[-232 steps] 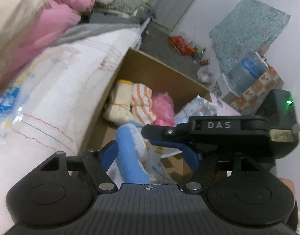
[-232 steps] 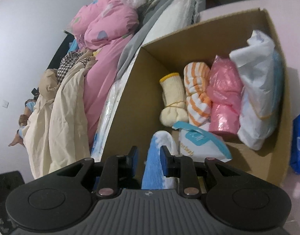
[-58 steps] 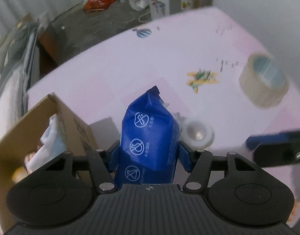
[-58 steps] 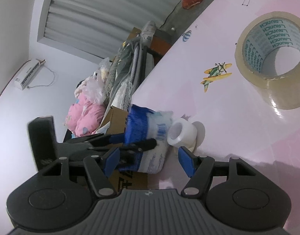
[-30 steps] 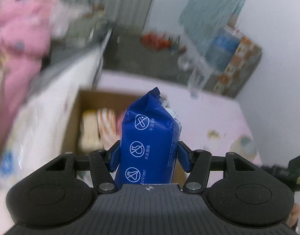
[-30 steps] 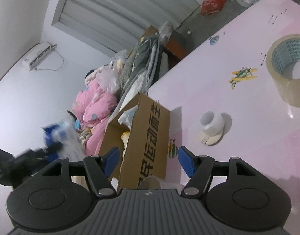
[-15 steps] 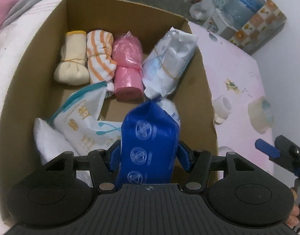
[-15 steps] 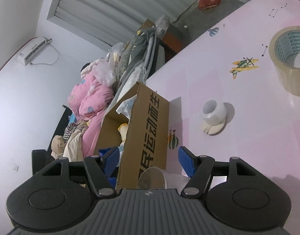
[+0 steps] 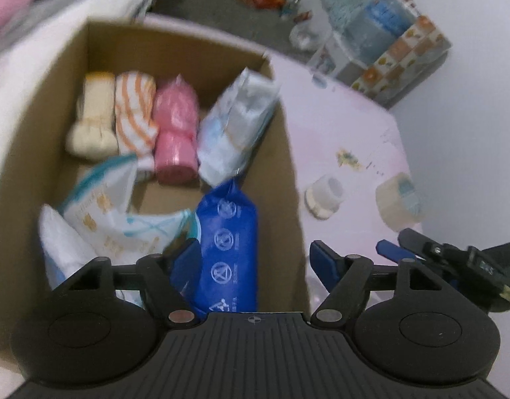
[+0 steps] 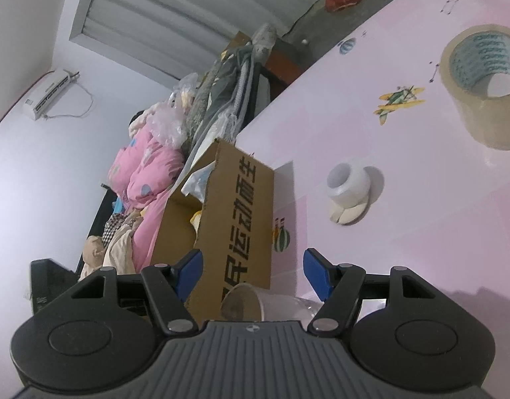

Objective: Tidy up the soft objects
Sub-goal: 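Move the left tool back to the white tape roll and grasp it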

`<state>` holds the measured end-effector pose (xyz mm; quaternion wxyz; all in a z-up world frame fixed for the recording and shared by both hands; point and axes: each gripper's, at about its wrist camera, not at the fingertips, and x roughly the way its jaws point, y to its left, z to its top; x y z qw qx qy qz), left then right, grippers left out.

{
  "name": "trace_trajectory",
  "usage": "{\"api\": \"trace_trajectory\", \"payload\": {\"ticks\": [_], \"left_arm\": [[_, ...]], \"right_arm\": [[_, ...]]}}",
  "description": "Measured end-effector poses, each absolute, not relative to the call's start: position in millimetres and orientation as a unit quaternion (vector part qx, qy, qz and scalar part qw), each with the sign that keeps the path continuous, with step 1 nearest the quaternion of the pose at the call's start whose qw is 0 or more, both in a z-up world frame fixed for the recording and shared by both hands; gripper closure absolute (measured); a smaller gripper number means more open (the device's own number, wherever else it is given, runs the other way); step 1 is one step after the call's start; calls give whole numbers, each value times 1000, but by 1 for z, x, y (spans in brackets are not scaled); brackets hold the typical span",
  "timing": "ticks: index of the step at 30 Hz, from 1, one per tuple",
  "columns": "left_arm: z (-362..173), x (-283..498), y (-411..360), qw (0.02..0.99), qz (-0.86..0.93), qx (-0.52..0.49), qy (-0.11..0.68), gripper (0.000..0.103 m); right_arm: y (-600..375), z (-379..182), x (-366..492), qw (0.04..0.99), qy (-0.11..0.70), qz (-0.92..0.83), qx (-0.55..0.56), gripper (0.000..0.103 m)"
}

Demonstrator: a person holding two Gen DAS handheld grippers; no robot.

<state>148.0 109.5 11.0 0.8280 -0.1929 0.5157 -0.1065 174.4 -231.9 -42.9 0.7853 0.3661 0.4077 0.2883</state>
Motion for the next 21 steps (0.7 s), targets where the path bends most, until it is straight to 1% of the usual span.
{"api": "trace_trajectory", "payload": {"ticks": [2,4,5,6,7,11,13,17,21], "left_arm": [[23,140,107,844,-107,-179,495,26],[37,132,100,864,-106,-148,469,13],[44,127,95,874,-107,-127,456,10],[53,120,88,885,-112,-101,440,5],[62,114,81,895,-118,-75,423,3],[89,97,43,924,-141,40,353,1],[94,102,22,923,-149,80,344,1],[88,134,-17,907,-167,118,368,1],[63,176,-56,879,-169,165,414,1]], "right_arm": [[-237,-40,173,793,400,280,364,44],[-242,-37,172,806,390,268,356,42],[-244,-35,172,813,385,263,349,42],[-245,-33,171,820,380,258,341,42],[-247,-32,171,826,377,253,333,42],[-245,-28,172,852,368,241,283,42],[-239,-27,173,864,369,240,244,42],[-219,-32,171,883,370,244,154,42],[-204,-39,170,895,352,258,92,42]]}}
